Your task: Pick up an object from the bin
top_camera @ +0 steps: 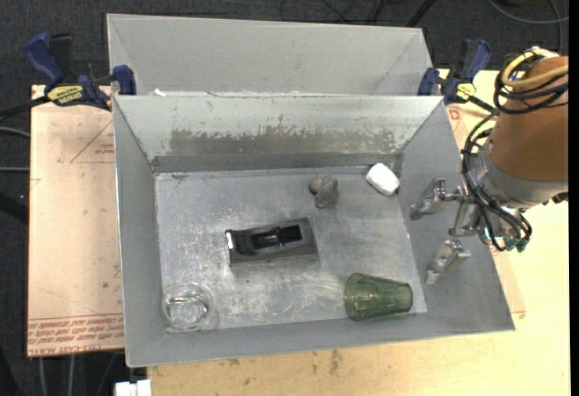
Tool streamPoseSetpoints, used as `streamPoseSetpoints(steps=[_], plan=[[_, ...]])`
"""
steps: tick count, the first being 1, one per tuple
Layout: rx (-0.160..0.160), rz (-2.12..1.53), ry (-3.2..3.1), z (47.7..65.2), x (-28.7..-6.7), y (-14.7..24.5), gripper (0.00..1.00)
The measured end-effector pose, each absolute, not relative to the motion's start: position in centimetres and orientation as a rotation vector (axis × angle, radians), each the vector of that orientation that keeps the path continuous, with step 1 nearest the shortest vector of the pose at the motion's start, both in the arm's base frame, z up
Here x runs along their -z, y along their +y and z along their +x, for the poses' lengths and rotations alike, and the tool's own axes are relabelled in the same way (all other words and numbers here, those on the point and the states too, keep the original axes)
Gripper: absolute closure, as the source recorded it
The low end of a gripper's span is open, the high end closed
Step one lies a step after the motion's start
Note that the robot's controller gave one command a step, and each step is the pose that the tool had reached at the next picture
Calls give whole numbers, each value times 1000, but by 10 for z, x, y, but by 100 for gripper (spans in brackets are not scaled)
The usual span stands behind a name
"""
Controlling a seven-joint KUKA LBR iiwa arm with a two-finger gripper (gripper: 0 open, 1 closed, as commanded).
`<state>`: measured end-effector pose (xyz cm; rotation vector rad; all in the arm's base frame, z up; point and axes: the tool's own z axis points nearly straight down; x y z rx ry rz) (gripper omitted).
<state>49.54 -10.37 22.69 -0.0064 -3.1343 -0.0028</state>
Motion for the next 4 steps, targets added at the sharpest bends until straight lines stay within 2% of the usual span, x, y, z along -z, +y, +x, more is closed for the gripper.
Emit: streamPoseSetpoints(steps=[1,2,3,4], plan=[[0,0,-3142,497,-231,-103,0],[0,161,-3142,488,-144,-84,0],[2,204,-3134,481,-145,-63,0],[2,144,-3139,481,-128,-60,0]])
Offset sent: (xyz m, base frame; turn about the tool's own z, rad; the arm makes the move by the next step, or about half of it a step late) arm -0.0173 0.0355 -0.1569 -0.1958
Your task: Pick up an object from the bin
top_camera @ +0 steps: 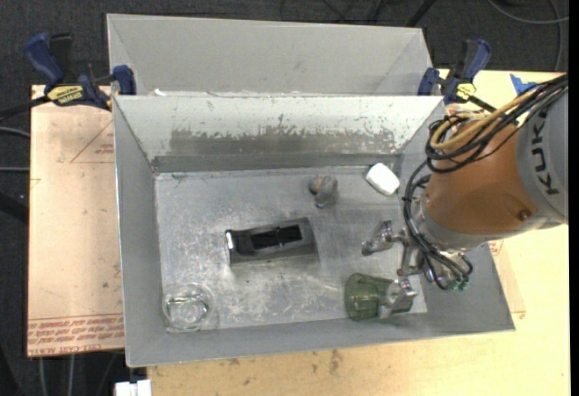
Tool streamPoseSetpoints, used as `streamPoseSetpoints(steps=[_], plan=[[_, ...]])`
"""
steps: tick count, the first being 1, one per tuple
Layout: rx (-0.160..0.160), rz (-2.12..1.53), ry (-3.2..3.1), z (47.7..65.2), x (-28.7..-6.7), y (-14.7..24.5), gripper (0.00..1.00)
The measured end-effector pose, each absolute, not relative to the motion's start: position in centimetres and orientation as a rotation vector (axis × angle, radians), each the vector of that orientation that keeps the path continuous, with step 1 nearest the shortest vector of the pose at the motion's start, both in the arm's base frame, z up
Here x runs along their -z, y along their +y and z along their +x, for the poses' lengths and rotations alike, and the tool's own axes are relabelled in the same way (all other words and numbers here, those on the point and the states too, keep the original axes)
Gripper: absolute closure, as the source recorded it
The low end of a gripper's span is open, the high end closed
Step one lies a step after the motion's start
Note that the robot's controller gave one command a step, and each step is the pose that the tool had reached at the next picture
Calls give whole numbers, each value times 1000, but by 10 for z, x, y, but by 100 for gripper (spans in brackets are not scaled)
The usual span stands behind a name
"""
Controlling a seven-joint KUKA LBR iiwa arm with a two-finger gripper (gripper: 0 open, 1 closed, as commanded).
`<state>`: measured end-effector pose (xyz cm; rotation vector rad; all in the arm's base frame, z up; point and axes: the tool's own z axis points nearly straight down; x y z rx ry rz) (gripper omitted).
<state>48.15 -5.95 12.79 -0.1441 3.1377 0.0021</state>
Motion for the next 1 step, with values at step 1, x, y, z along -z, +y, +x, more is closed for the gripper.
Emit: streamPoseSetpoints(steps=[1], plan=[[5,-235,3097,491,-79,-56,0]])
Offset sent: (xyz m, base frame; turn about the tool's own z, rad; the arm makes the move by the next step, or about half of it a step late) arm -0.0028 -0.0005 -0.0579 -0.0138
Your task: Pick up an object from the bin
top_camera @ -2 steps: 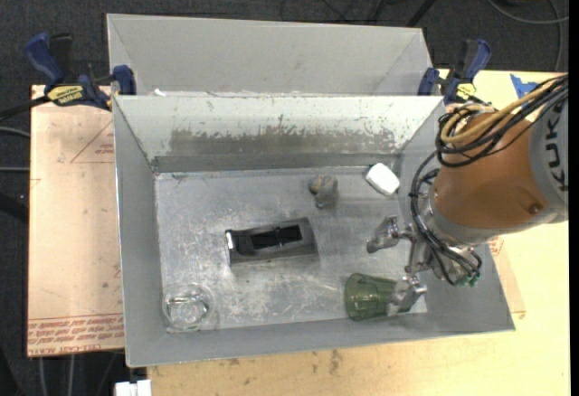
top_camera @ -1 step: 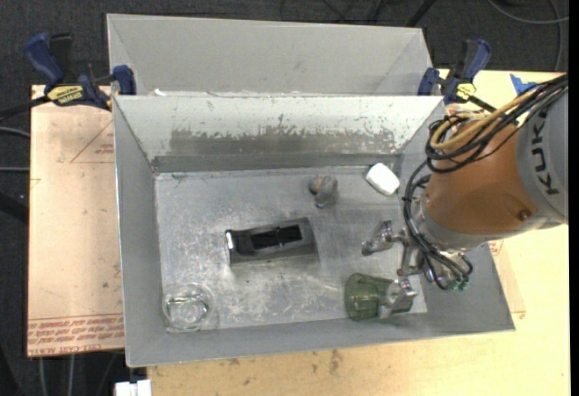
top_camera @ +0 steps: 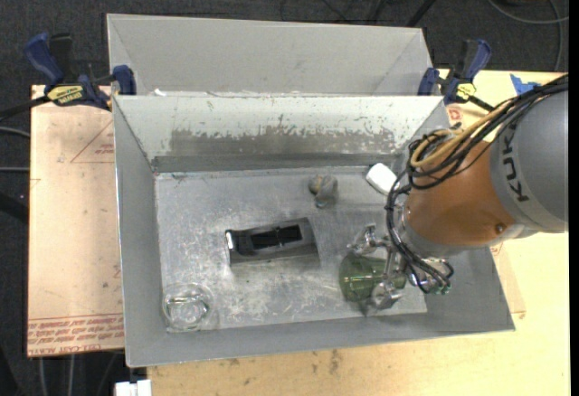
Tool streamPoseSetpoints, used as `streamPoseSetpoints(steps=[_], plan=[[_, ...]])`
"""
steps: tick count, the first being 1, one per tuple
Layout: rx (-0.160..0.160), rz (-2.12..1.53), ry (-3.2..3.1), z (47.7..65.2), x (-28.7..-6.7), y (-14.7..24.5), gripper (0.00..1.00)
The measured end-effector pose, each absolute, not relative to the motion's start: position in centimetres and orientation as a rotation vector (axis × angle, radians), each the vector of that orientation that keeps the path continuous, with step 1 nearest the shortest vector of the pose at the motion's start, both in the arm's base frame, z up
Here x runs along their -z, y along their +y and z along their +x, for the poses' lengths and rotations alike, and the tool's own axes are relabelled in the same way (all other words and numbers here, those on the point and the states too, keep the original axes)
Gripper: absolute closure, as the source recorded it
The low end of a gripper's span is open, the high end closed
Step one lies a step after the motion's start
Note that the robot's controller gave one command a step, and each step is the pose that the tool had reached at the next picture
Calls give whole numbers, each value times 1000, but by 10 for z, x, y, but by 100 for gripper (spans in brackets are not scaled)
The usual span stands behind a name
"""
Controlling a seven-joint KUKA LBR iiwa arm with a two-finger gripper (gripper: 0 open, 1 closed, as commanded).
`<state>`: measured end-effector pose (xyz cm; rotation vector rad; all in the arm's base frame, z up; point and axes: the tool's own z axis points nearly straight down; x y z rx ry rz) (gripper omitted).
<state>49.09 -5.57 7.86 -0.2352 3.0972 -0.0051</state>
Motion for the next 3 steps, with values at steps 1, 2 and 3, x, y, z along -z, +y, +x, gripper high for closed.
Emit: streamPoseSetpoints(steps=[1,2,3], plan=[[-1,-231,3132,480,-112,-56,100],[-2,-229,3133,480,-111,-56,100],[-4,-230,3139,478,-115,-56,100]])
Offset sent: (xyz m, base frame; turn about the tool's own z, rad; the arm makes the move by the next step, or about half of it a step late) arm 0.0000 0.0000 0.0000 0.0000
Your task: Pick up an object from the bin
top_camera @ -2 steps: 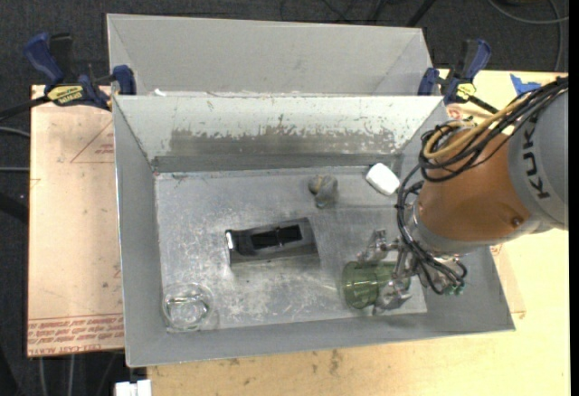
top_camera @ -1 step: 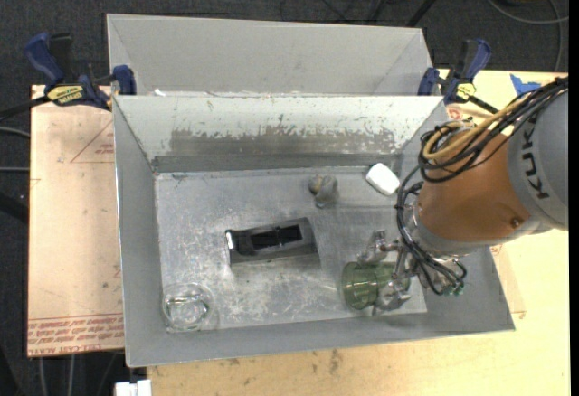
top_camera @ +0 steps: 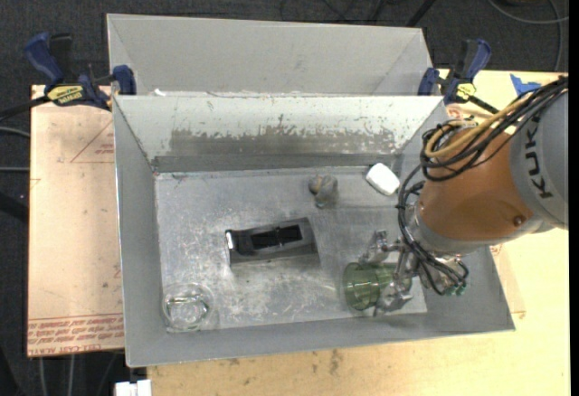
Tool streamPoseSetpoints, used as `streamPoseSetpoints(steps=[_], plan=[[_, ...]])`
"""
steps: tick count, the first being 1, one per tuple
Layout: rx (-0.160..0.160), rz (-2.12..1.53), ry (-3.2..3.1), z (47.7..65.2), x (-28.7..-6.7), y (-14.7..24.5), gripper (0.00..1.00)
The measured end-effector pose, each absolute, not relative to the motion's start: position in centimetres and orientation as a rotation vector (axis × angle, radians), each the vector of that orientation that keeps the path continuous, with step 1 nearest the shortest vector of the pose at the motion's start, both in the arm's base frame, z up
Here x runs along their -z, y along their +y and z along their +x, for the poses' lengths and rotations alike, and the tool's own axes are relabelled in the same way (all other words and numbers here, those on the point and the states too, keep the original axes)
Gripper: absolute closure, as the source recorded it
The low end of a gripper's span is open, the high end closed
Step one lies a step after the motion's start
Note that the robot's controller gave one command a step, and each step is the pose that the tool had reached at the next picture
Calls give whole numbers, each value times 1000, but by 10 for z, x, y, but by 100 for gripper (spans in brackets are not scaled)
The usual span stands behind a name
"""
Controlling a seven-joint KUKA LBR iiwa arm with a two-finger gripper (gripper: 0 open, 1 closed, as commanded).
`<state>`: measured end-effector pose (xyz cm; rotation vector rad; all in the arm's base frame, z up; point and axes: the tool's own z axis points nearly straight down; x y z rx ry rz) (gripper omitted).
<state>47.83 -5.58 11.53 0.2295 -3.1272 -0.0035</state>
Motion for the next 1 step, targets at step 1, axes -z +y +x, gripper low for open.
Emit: streamPoseSetpoints(steps=[1], plan=[[3,230,-3128,478,-133,-56,100]])
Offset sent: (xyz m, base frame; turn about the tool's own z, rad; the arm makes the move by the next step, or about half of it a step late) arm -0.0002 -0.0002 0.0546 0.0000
